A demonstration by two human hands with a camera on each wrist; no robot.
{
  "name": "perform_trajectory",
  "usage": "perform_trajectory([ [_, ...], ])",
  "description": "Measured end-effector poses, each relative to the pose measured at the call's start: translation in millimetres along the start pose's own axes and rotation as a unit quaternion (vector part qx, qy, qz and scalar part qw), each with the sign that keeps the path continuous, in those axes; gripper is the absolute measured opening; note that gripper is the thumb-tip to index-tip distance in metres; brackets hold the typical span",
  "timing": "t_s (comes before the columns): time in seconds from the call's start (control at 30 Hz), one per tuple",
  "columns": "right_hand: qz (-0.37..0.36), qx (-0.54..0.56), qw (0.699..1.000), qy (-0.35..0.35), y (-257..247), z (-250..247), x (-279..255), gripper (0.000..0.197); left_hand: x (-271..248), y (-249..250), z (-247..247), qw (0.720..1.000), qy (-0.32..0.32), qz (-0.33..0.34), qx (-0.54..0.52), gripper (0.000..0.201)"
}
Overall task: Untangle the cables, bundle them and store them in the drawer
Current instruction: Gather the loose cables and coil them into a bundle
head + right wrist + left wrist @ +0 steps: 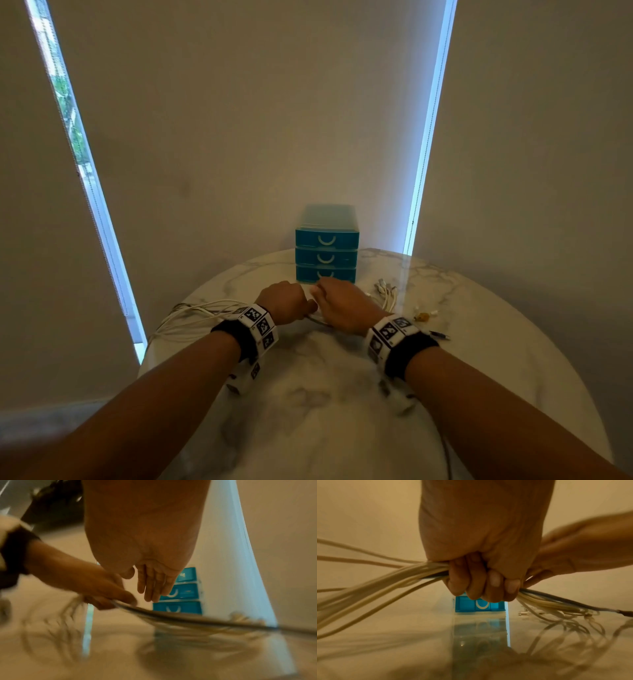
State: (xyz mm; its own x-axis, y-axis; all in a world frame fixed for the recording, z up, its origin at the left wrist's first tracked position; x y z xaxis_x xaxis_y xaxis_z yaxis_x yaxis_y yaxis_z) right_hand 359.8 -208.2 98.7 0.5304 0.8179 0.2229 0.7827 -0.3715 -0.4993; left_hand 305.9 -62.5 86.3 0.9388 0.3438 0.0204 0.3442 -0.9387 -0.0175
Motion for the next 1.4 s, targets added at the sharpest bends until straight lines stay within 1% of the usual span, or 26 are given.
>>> perform_trajectory([
  [0.07, 0.031, 0.102, 0.994, 0.022, -14, 16, 12, 0.053, -2, 1, -1, 1.0, -0.017, 0.009, -0.016, 0.025],
  [0.13, 0.098, 0.143, 0.983, 0.055, -10, 24, 20, 0.075, -5, 0, -2, 0.998, -0.03, 0.003, -0.059, 0.025],
  [0.17, 0.133, 0.163, 0.976, 0.056, -6, 25, 21, 0.085, -6, -1, -3, 0.996, -0.033, -0.002, -0.085, 0.027],
  [0.23, 0.178, 0.178, 0.968, 0.02, -2, 28, 19, 0.098, -7, -3, -7, 0.991, -0.035, -0.013, -0.131, 0.032],
  [0.27, 0.185, 0.159, 0.97, 0.006, -1, 28, 17, 0.1, -7, -5, -8, 0.988, -0.035, -0.018, -0.15, 0.039],
  [0.3, 0.179, 0.132, 0.975, 0.003, -1, 27, 17, 0.099, -7, -7, -9, 0.986, -0.034, -0.019, -0.164, 0.047],
  [0.37, 0.139, 0.08, 0.987, 0.006, 0, 25, 18, 0.093, -10, -9, -12, 0.984, -0.027, -0.011, -0.178, 0.057],
  [0.43, 0.094, 0.023, 0.995, 0.002, 2, 18, 16, 0.083, -12, -9, -13, 0.984, -0.024, -0.004, -0.179, 0.057],
  [0.47, 0.076, -0.017, 0.997, -0.003, 5, 14, 13, 0.078, -13, -8, -13, 0.985, -0.033, -0.001, -0.171, 0.056],
  [0.5, 0.06, -0.066, 0.996, -0.011, 9, 9, 10, 0.072, -14, -7, -11, 0.986, -0.046, 0.0, -0.16, 0.055],
  [0.6, 0.027, -0.195, 0.98, -0.033, 17, -1, 1, 0.056, -14, -7, -5, 0.988, -0.084, -0.008, -0.127, 0.053],
  [0.77, -0.004, -0.283, 0.958, -0.044, 19, -12, -4, 0.059, -15, -6, -2, 0.997, -0.074, -0.004, -0.01, 0.054],
  [0.87, 0.012, -0.287, 0.957, -0.045, 26, -24, -6, 0.058, -15, -17, -5, 0.997, -0.076, -0.013, 0.029, 0.053],
  [0.93, 0.012, -0.305, 0.951, -0.056, 31, -30, -6, 0.054, -14, -20, -6, 0.997, -0.057, -0.011, 0.049, 0.055],
  [1.03, 0.011, -0.339, 0.938, -0.066, 34, -31, -12, 0.048, -15, -7, -6, 0.994, -0.02, 0.013, 0.107, 0.057],
  [1.13, 0.033, -0.38, 0.92, -0.089, 30, -27, -30, 0.04, -15, 12, 4, 0.987, -0.027, 0.037, 0.152, 0.061],
  [1.2, 0.046, -0.391, 0.914, -0.102, 29, -27, -36, 0.039, -15, 18, 8, 0.989, -0.036, 0.039, 0.141, 0.061],
  [1.27, 0.087, -0.365, 0.92, -0.108, 36, -31, -35, 0.045, -12, 19, 7, 0.995, -0.037, 0.027, 0.093, 0.055],
  [1.33, 0.106, -0.342, 0.927, -0.111, 43, -35, -30, 0.051, -9, 17, 0, 0.998, -0.042, 0.014, 0.036, 0.05],
  [1.4, 0.126, -0.311, 0.939, -0.071, 44, -37, -24, 0.056, -5, 16, -5, 0.999, -0.047, 0.01, 0.004, 0.049],
])
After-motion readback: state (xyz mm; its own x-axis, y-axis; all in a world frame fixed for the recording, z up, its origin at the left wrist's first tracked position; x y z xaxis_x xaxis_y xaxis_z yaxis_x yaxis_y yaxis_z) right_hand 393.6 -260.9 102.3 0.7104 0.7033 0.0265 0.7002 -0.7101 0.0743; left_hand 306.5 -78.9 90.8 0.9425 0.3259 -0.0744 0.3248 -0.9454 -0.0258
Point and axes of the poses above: each hand's wrist, its own x-axis towards the middle knuckle, its own z-axis out of the palm, y = z × x, the point moved 3 cm from there along x, towards the middle knuckle, and after that the axes turned 10 degrees about x, right-handed, at the moved point
